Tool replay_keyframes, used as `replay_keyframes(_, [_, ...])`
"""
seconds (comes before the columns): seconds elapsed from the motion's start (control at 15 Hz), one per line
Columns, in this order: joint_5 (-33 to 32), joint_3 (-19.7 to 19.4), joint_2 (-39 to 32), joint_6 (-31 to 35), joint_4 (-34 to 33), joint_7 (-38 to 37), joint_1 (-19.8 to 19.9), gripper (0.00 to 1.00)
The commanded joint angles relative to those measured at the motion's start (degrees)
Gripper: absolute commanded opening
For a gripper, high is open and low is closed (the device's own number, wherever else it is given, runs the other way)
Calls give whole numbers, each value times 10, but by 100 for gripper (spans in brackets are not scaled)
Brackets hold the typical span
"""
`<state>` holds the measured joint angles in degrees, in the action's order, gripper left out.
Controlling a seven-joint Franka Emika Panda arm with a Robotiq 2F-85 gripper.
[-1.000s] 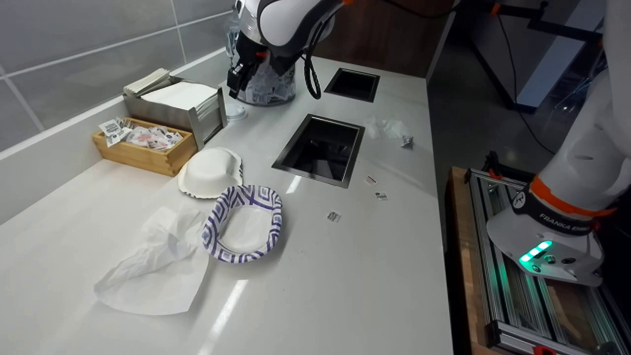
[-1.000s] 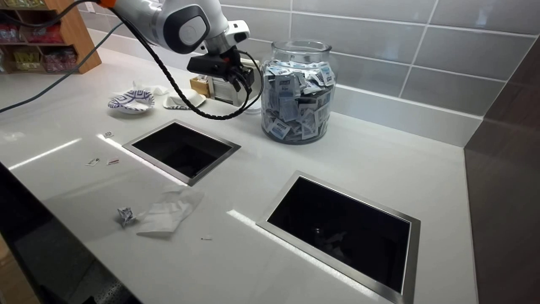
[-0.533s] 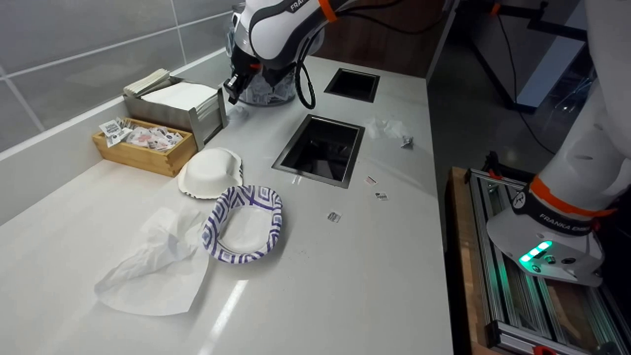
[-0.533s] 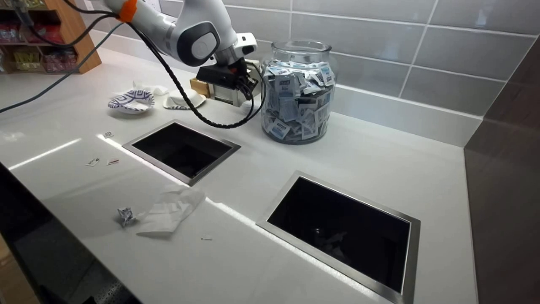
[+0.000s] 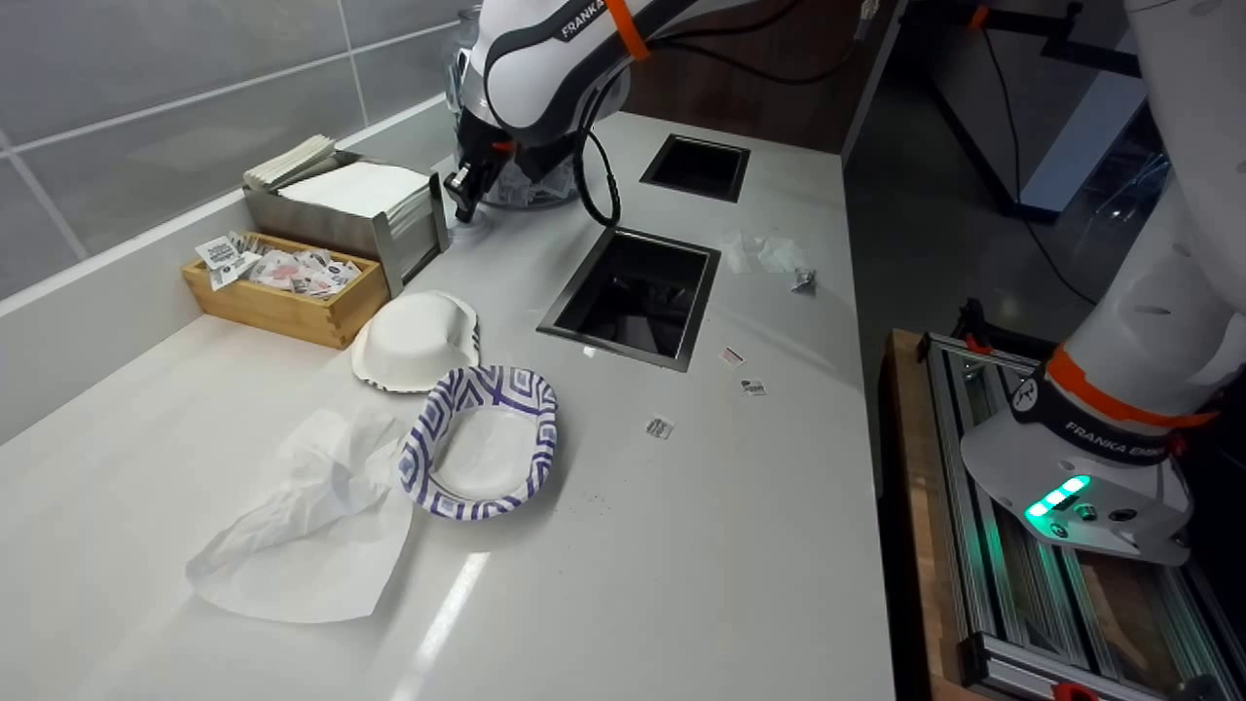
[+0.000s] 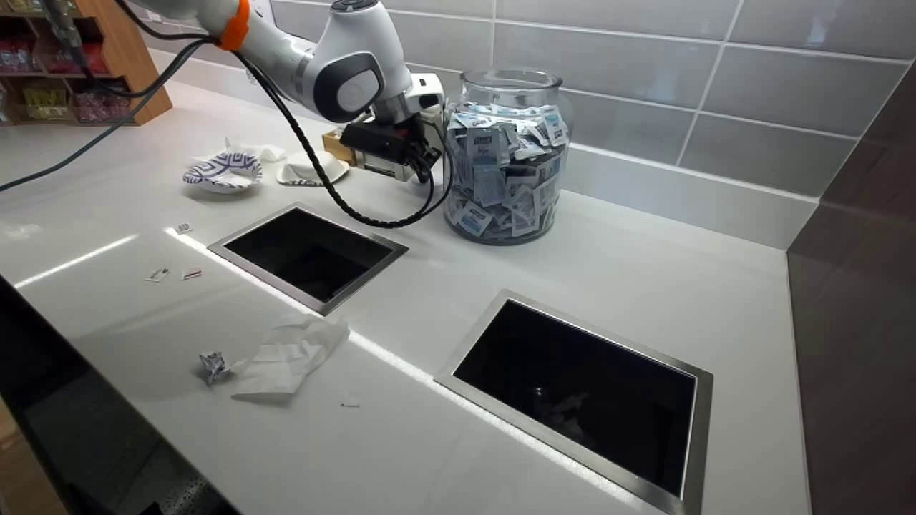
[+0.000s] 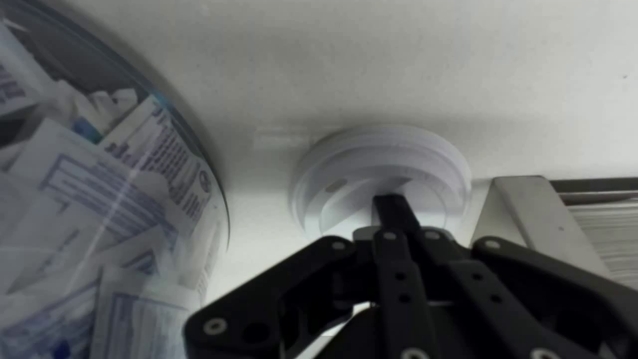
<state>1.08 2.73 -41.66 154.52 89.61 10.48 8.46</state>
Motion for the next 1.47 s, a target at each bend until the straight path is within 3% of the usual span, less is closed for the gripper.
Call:
replay_keyframes(0.0, [2, -6, -9, -87, -6, -6, -3, 0])
replay_keyframes(0.47, [-32, -42, 39, -216, 29, -52, -44, 0])
replay_keyframes(0.73, [-43, -48, 25, -267, 20, -65, -54, 0])
replay_keyframes(1.4, [-36, -49, -6, -261, 10, -75, -47, 0])
